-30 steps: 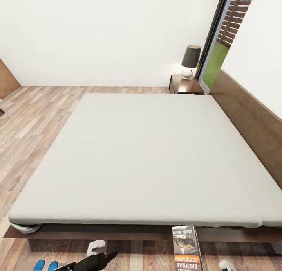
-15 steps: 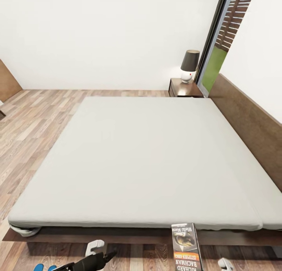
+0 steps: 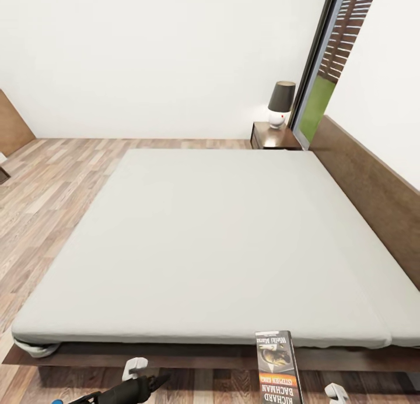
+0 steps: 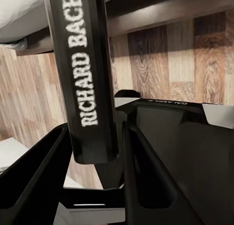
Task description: In the bedroom, move the book from the bed onto either nightstand, and place the two sandals side by side next to the bed.
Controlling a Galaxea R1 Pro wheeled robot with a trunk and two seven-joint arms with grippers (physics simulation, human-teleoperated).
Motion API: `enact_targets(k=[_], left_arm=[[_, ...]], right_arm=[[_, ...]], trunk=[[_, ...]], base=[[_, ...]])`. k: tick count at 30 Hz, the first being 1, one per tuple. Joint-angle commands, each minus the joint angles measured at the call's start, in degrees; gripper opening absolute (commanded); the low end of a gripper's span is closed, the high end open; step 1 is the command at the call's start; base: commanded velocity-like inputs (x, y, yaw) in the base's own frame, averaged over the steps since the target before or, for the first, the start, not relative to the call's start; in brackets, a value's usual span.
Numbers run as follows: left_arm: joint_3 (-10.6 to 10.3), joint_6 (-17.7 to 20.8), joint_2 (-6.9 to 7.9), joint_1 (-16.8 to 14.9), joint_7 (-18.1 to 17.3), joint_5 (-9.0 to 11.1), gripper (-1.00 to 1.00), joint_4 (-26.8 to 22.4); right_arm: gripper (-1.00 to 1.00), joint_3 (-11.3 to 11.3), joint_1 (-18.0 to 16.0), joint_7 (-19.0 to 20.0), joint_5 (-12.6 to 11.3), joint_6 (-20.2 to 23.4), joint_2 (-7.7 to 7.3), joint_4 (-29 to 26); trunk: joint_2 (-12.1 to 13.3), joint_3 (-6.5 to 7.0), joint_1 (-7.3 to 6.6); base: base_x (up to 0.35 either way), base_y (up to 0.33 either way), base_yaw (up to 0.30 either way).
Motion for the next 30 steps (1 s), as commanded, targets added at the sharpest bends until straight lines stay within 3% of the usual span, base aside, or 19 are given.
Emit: enact_targets(k=[1, 30], left_arm=[[0.45, 0.29, 0.14, -0.03, -0.56, -0.23, 1.0, 0.01], [0.45, 0.24, 0.12, -0.02, -0.55, -0.31, 1.0, 0.02]], right_arm=[[-1.0, 0.26, -0.04, 0.0, -0.6, 0.49, -0.06, -0.03], [-1.0, 0.31, -0.04, 0.0, -0.6, 0.52, -0.24, -0.02]], trunk=[[-0.05, 0.04, 0.01], [-0.05, 2.73, 0.01]], base=[[0.0, 0.0, 0.0], [0.0, 0.0, 0.0]])
